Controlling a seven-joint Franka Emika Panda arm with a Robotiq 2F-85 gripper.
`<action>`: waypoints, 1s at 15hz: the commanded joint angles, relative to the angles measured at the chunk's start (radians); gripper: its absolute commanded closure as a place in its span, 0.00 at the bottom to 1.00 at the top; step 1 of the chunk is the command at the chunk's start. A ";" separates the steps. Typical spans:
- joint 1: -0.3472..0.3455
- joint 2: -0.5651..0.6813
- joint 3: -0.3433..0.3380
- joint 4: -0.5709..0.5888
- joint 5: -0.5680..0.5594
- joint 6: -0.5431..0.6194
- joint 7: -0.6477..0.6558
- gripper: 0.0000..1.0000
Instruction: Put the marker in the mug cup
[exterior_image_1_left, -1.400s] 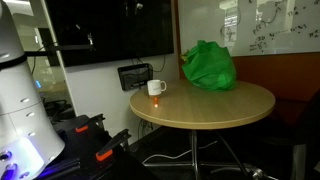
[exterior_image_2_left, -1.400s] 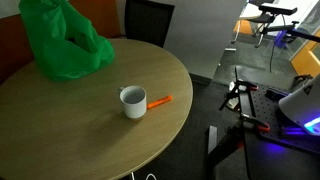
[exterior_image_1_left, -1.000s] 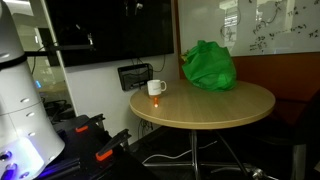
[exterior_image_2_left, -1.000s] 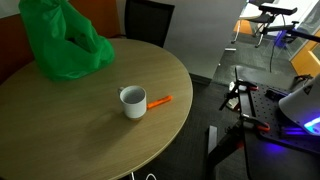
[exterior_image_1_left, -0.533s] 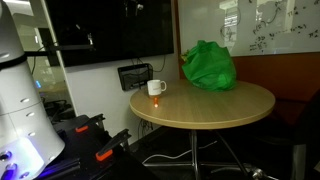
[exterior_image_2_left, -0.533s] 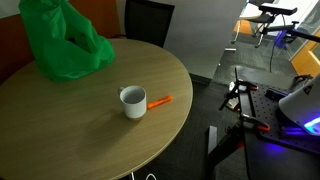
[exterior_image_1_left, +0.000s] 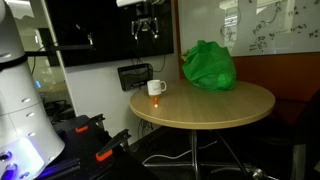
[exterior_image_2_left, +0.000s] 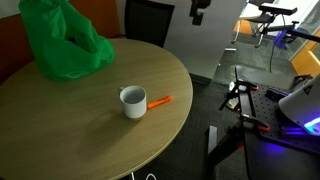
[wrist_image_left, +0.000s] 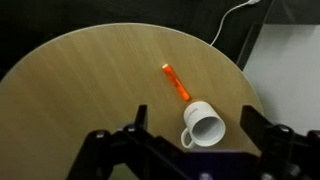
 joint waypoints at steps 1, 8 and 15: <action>0.032 0.057 0.018 -0.066 -0.032 0.177 -0.133 0.00; 0.063 0.212 0.072 -0.106 -0.030 0.362 -0.265 0.00; 0.061 0.258 0.086 -0.084 -0.029 0.353 -0.325 0.00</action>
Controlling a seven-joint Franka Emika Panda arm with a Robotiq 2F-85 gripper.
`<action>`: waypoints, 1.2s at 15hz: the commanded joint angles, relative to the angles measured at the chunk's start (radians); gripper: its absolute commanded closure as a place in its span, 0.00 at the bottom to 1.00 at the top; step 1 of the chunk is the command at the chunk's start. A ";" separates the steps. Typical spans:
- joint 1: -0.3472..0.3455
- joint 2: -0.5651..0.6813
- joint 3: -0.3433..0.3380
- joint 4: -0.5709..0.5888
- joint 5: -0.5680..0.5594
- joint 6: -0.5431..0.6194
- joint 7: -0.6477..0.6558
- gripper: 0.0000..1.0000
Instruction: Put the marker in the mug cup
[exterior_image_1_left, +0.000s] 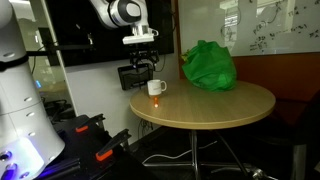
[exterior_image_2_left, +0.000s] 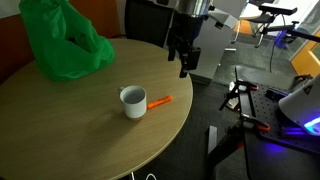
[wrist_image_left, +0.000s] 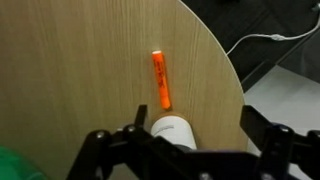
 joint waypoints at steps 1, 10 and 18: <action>-0.011 0.032 0.018 0.016 -0.011 -0.039 -0.043 0.00; -0.062 0.338 0.062 0.079 -0.183 0.262 -0.011 0.00; -0.085 0.531 0.094 0.251 -0.219 0.264 0.041 0.00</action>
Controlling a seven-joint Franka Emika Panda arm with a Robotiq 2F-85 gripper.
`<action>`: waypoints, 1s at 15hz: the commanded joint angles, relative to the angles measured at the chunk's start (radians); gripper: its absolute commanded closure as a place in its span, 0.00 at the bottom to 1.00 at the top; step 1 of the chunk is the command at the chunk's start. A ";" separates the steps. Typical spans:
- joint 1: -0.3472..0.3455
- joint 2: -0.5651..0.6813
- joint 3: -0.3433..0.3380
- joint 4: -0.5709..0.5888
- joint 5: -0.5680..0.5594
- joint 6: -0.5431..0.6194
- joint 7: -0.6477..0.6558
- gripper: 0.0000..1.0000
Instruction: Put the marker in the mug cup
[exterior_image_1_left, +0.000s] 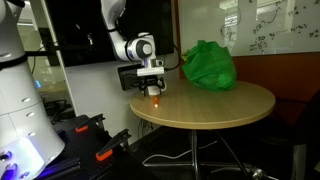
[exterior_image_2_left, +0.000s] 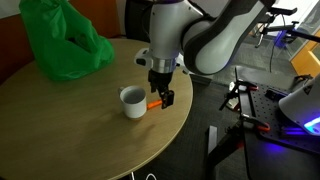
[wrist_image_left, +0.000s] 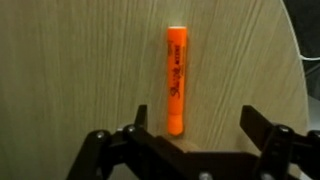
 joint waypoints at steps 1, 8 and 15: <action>-0.013 0.054 0.011 0.058 -0.034 0.000 0.035 0.00; -0.004 0.119 0.004 0.121 -0.055 -0.020 0.047 0.35; 0.008 0.114 -0.001 0.128 -0.072 -0.058 0.061 0.88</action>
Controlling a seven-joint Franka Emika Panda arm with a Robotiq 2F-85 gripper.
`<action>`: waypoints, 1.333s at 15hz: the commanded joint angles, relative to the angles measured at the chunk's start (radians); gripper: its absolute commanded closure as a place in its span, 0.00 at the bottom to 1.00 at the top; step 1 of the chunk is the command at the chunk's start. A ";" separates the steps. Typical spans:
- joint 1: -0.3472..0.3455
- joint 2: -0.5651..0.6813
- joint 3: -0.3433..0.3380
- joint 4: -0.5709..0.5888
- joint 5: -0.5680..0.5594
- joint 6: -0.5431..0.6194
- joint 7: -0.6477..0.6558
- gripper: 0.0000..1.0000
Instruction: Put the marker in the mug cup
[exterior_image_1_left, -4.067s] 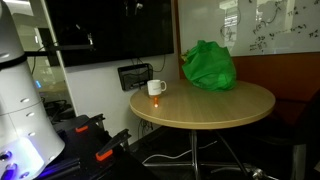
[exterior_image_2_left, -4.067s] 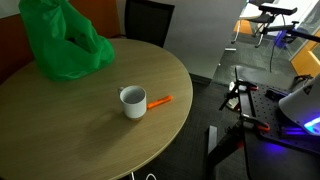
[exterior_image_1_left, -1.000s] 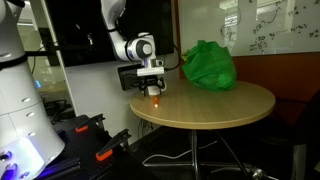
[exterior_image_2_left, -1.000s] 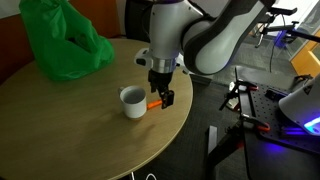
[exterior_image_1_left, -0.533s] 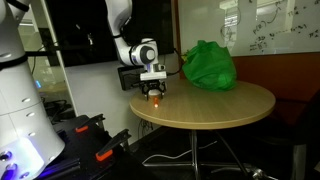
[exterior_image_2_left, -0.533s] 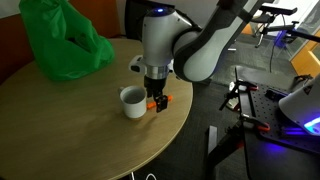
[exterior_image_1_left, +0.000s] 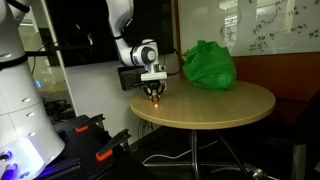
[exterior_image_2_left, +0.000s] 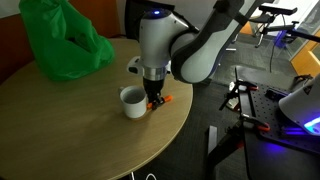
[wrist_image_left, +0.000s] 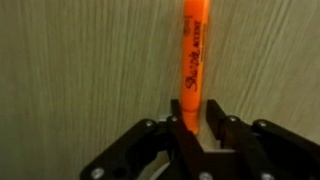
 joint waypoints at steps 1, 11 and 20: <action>0.002 -0.006 0.000 0.011 -0.039 -0.049 0.041 0.97; -0.370 -0.166 0.326 -0.096 0.186 -0.056 -0.432 0.95; -0.592 -0.262 0.577 -0.101 0.931 -0.030 -1.138 0.95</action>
